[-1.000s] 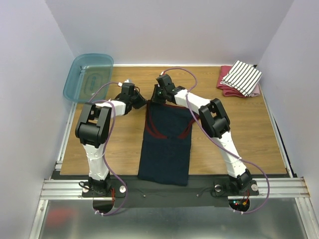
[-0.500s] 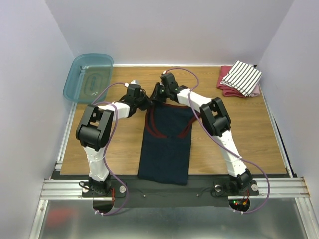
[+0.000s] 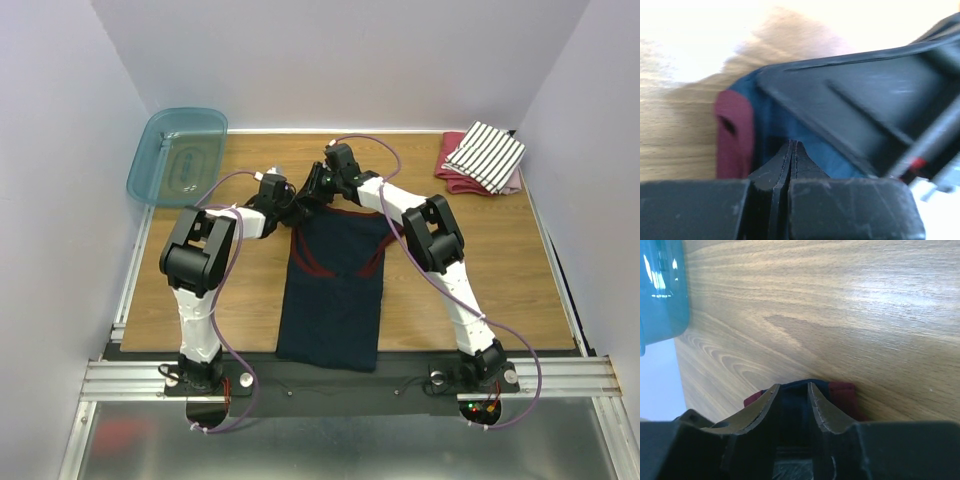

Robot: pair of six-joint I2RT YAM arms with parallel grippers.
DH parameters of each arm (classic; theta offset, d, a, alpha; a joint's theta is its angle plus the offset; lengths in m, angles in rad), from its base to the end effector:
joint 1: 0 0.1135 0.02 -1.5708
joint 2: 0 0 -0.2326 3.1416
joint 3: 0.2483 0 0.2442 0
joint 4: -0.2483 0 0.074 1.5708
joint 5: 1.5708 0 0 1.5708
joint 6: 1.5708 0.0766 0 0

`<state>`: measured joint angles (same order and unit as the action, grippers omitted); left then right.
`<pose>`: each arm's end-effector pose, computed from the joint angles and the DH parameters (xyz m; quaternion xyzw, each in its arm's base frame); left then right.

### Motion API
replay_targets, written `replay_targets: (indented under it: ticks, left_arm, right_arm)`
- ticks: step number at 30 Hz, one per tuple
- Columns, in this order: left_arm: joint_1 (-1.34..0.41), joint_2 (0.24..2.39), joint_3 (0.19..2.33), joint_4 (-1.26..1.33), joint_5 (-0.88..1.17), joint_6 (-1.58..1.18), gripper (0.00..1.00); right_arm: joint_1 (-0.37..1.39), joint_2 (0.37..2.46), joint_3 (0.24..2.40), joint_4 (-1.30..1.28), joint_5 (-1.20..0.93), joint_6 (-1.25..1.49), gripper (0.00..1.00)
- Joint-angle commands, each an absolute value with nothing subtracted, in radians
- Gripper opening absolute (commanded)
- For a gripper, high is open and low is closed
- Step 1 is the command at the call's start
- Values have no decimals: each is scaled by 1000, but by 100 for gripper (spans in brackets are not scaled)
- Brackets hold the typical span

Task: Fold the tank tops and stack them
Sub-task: Fold the tank top

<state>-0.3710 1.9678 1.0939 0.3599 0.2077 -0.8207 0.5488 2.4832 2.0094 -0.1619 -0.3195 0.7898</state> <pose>0.4021 -0.1734 0.1118 -0.1406 0.8490 -0.3555 0.3648 0.4653 0.3127 0.1141 0.0348 0.8835 0.3874 0.2609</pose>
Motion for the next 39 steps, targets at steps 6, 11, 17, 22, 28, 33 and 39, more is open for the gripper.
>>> replay_targets:
  ticks: [6, 11, 17, 22, 28, 33, 39]
  left_arm:
    - [-365, 1813, 1131, 403, 221, -753, 7]
    - [-344, 1698, 1132, 271, 151, -739, 13]
    - [-269, 1586, 1072, 114, -75, -782, 8]
    - [-212, 1605, 1063, 104, -29, -781, 4]
    - [-169, 1565, 1039, 117, -22, -781, 4]
    - [-153, 1543, 1045, 110, -12, -759, 4]
    - [-150, 1543, 1045, 110, -5, -758, 3]
  right_arm:
    - [535, 2434, 2002, -98, -324, 759, 41]
    - [535, 2393, 1977, -95, -313, 744, 46]
    - [546, 2310, 1927, -97, -284, 726, 47]
    - [623, 2270, 1910, -116, -148, 644, 52]
    - [729, 2341, 2055, -291, 98, 528, 55]
    - [785, 2398, 2137, -362, 260, 462, 61]
    - [824, 2453, 2226, -439, 431, 399, 63]
